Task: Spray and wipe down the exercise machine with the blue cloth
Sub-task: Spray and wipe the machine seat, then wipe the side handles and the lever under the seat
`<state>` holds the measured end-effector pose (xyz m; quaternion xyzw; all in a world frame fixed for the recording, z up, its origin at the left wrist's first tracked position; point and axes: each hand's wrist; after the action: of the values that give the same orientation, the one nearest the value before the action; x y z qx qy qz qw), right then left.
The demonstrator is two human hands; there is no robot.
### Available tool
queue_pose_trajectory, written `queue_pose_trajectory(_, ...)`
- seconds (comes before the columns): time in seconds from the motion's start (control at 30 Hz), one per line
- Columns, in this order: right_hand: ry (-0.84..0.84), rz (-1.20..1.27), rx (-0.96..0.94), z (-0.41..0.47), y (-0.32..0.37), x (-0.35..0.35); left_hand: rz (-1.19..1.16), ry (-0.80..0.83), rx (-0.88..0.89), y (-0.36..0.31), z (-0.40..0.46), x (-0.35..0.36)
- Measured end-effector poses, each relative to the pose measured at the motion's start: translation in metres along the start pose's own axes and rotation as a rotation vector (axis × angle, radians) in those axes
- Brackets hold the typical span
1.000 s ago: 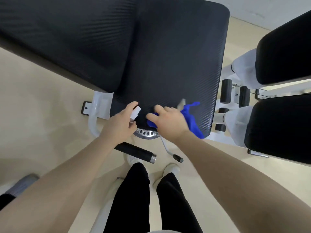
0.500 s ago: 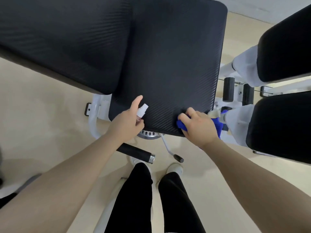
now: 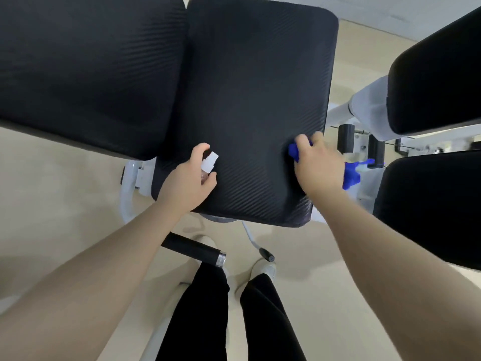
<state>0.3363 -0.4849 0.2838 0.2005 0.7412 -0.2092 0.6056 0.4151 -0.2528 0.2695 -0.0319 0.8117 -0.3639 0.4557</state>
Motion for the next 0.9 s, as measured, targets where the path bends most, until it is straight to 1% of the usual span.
queue_pose_trajectory(0.03,0.012,-0.017,-0.033,-0.008,0.022,0.001,-0.006,0.006,-0.002,-0.003,0.003,0.001)
queue_pose_trajectory(0.07,0.019,0.001,-0.116,-0.019,0.046,0.006,-0.025,-0.001,-0.016,-0.005,0.006,0.000)
queue_pose_trajectory(0.13,0.070,0.034,-0.346,-0.044,0.085,0.016,-0.076,-0.026,-0.024,-0.008,0.008,-0.003)
queue_pose_trajectory(0.2,0.079,0.035,-0.533,-0.041,0.089,0.018,-0.094,-0.044,-0.002,-0.009,0.009,-0.010)
queue_pose_trajectory(0.23,0.078,0.032,-0.549,-0.030,0.080,0.014,-0.085,-0.048,0.016,-0.010,0.010,-0.016)
queue_pose_trajectory(0.27,0.095,0.019,-0.508,-0.013,0.068,0.008,-0.072,-0.051,0.041,-0.009,0.012,-0.021)
queue_pose_trajectory(0.3,0.103,-0.011,-0.398,0.009,0.052,0.001,-0.059,-0.057,0.069,-0.008,0.016,-0.026)
queue_pose_trajectory(0.33,0.068,-0.035,-0.245,0.031,0.033,-0.005,-0.054,-0.067,0.086,-0.007,0.018,-0.030)
queue_pose_trajectory(0.37,0.018,-0.003,-0.087,0.051,0.015,-0.010,-0.058,-0.076,0.098,-0.006,0.022,-0.032)
queue_pose_trajectory(0.43,0.014,0.099,0.181,0.074,0.000,-0.017,-0.063,-0.083,0.119,-0.002,0.031,-0.032)
queue_pose_trajectory(0.47,0.016,0.139,0.251,0.075,0.009,-0.016,-0.056,-0.079,0.125,0.000,0.035,-0.030)
queue_pose_trajectory(0.5,0.014,0.156,0.248,0.069,0.026,-0.013,-0.051,-0.073,0.130,0.001,0.038,-0.029)
queue_pose_trajectory(0.57,0.028,0.144,0.088,0.040,0.068,0.000,-0.067,-0.072,0.134,0.000,0.039,-0.027)
queue_pose_trajectory(0.63,0.120,0.112,-0.147,0.009,0.105,0.009,-0.093,-0.090,0.121,-0.004,0.041,-0.032)
queue_pose_trajectory(0.7,0.198,0.080,-0.348,0.001,0.120,0.012,-0.085,-0.110,0.107,-0.008,0.045,-0.041)
queue_pose_trajectory(0.77,0.169,0.028,-0.525,0.017,0.114,0.008,-0.074,-0.133,0.124,-0.010,0.051,-0.048)
queue_pose_trajectory(0.8,0.133,-0.010,-0.587,0.029,0.107,0.006,-0.070,-0.146,0.128,-0.010,0.054,-0.051)
queue_pose_trajectory(0.83,0.112,-0.045,-0.604,0.045,0.099,0.004,-0.070,-0.160,0.121,-0.010,0.057,-0.053)
queue_pose_trajectory(0.9,0.078,-0.058,-0.531,0.085,0.088,-0.006,-0.066,-0.185,0.099,-0.012,0.065,-0.055)
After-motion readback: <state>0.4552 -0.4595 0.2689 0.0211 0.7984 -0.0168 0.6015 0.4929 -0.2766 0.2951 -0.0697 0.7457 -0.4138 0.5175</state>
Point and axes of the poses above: each hand's wrist, its own z-axis towards the middle knuckle, its own x-axis out of the palm, y = z × x, and after that the axes turned 6 degrees about x, right-handed
